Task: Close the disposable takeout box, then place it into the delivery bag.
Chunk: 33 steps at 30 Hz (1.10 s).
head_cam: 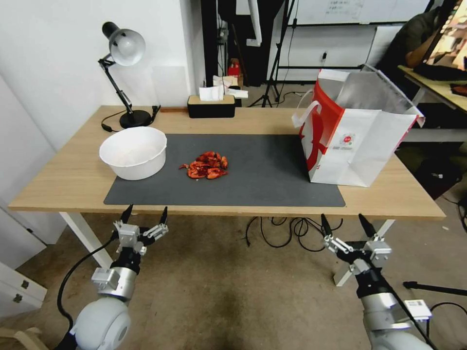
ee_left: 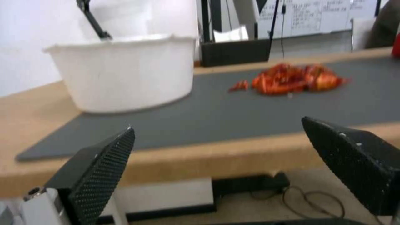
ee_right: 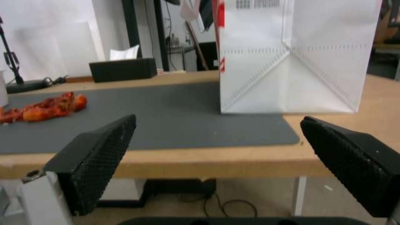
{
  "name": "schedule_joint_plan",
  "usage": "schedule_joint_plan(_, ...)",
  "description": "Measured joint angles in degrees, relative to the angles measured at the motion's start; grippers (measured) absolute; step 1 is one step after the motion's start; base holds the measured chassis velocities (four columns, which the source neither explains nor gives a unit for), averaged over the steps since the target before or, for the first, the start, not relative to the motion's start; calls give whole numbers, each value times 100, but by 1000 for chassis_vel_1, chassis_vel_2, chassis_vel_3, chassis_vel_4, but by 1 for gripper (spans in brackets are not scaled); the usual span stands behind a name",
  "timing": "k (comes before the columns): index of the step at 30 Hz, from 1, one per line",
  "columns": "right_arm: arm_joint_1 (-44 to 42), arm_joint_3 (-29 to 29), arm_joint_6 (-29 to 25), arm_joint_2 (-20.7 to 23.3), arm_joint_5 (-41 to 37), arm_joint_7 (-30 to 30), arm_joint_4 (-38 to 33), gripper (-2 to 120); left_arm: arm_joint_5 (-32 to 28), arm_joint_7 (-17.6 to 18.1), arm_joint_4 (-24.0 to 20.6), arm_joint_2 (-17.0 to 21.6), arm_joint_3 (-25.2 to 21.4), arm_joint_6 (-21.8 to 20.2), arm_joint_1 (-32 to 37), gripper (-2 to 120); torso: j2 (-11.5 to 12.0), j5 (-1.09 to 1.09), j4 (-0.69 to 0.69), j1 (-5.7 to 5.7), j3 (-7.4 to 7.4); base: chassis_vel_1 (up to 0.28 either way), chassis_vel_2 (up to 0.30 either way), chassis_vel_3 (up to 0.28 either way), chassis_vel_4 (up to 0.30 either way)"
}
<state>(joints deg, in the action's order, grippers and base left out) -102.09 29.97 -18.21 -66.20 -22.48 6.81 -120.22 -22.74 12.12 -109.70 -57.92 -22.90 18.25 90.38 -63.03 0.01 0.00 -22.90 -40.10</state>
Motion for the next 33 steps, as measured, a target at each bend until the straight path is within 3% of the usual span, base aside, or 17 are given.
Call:
schedule_joint_plan(13, 217, -133, 51, 107, -527, -385, 352, 100, 237, 4, 213, -254, -79, 269, 184, 100, 1, -1, 0, -2, 0, 0, 0, 0, 0)
schedule_joint_plan(33, 236, -141, 45, 115, -551, -400, 359, 100, 256, 16, 220, -259, -89, 282, 183, 100, 1, -1, 0, -2, 0, 0, 0, 0, 0)
